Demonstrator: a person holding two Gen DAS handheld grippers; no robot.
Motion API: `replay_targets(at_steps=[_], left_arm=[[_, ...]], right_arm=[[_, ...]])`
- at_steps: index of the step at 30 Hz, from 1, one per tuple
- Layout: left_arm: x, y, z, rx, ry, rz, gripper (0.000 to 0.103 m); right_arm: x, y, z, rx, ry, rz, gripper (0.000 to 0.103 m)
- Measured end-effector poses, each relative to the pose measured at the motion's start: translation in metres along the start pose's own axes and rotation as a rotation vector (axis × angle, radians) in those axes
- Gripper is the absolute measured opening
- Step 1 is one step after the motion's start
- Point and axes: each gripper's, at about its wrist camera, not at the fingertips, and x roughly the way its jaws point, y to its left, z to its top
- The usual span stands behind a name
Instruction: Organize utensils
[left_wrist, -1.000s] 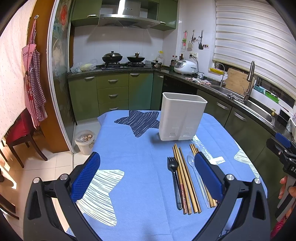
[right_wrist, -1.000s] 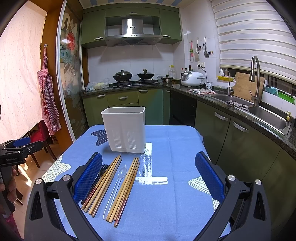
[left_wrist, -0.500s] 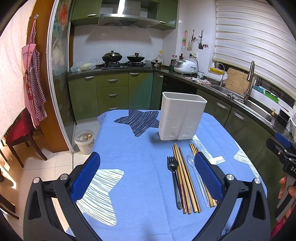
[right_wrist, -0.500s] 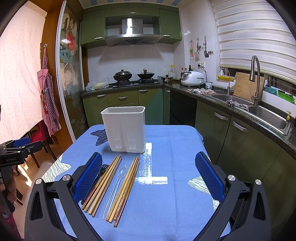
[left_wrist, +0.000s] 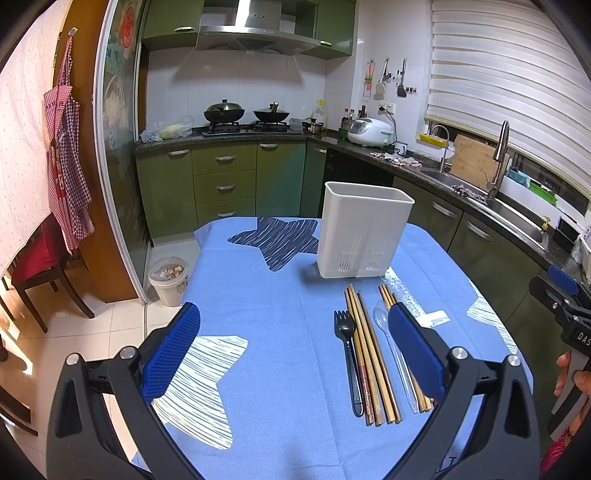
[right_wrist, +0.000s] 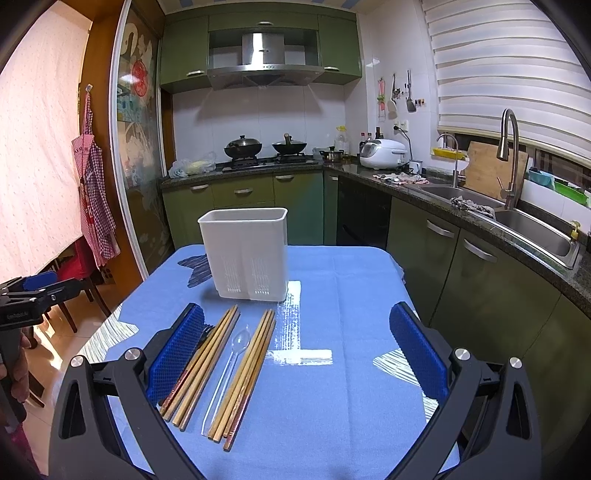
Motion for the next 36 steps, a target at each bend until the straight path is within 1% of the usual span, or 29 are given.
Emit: replay_targets(at_steps=[3,6,7,9,10,11,13,14,15,16,17,19,20,21,22,23,24,25,26,27,28,29,31,36], left_arm=[[0.010,0.000,0.003,-0.002,0.033,-0.008,0.097],[0.029,0.002,0.008,-0.015,0.095,-0.010,0.097],[0.039,0.001,0.010,-0.021,0.130,-0.005,0.097],[0.052,0.000,0.016,-0.026,0.175,-0.014,0.097],[0.064,-0.005,0.018,-0.024,0.210,-0.024,0.097],[0.072,-0.006,0.021,-0.016,0.236,-0.026,0.097],[0.091,-0.013,0.024,0.008,0.292,-0.038,0.097],[0.103,-0.018,0.024,0.017,0.333,-0.040,0.095],[0.112,-0.023,0.024,0.024,0.362,-0.047,0.093],[0.120,-0.027,0.022,0.032,0.392,-0.055,0.088],[0.128,-0.030,0.022,0.037,0.415,-0.056,0.084],[0.140,-0.035,0.019,0.038,0.457,-0.065,0.080],[0.145,-0.037,0.018,0.034,0.475,-0.069,0.077],[0.151,-0.039,0.017,0.031,0.493,-0.069,0.074],[0.155,-0.040,0.015,0.030,0.509,-0.068,0.068],[0.162,-0.043,0.012,0.030,0.536,-0.071,0.061],[0.165,-0.043,0.010,0.030,0.548,-0.074,0.057],[0.169,-0.045,0.007,0.033,0.569,-0.079,0.048],[0.174,-0.049,0.004,0.034,0.594,-0.086,0.043],[0.178,-0.051,0.003,0.034,0.611,-0.091,0.040],[0.182,-0.054,-0.001,0.038,0.632,-0.096,0.034],[0.185,-0.055,-0.003,0.040,0.643,-0.095,0.030],[0.189,-0.059,-0.006,0.048,0.664,-0.097,0.027],[0.195,-0.071,-0.013,0.069,0.686,-0.099,0.027]], right_arm=[[0.013,-0.004,0.005,-0.019,0.027,0.014,0.099],[0.035,-0.014,0.012,-0.026,0.084,0.021,0.099],[0.043,-0.018,0.015,-0.022,0.109,0.029,0.099],[0.064,-0.026,0.018,-0.012,0.180,0.036,0.099],[0.073,-0.028,0.018,-0.004,0.215,0.031,0.099],[0.084,-0.031,0.018,0.005,0.266,0.028,0.099],[0.103,-0.037,0.018,0.042,0.358,0.058,0.099],[0.113,-0.040,0.018,0.061,0.405,0.075,0.099],[0.121,-0.042,0.017,0.069,0.432,0.089,0.099],[0.129,-0.044,0.017,0.075,0.458,0.106,0.099],[0.138,-0.046,0.016,0.066,0.481,0.099,0.099],[0.152,-0.044,0.016,0.028,0.510,0.053,0.099],[0.157,-0.043,0.016,0.015,0.516,0.038,0.099],[0.165,-0.043,0.016,0.008,0.531,0.035,0.099],[0.169,-0.044,0.015,0.014,0.547,0.051,0.097],[0.175,-0.044,0.014,0.029,0.569,0.074,0.091],[0.178,-0.043,0.014,0.036,0.583,0.087,0.087],[0.180,-0.041,0.014,0.036,0.591,0.096,0.074],[0.182,-0.039,0.014,0.033,0.587,0.094,0.058],[0.182,-0.039,0.014,0.035,0.583,0.088,0.050],[0.184,-0.039,0.014,0.042,0.584,0.088,0.040],[0.186,-0.039,0.013,0.050,0.589,0.097,0.039],[0.189,-0.037,0.012,0.058,0.596,0.108,0.039],[0.193,-0.030,0.011,0.039,0.604,0.106,0.039]])
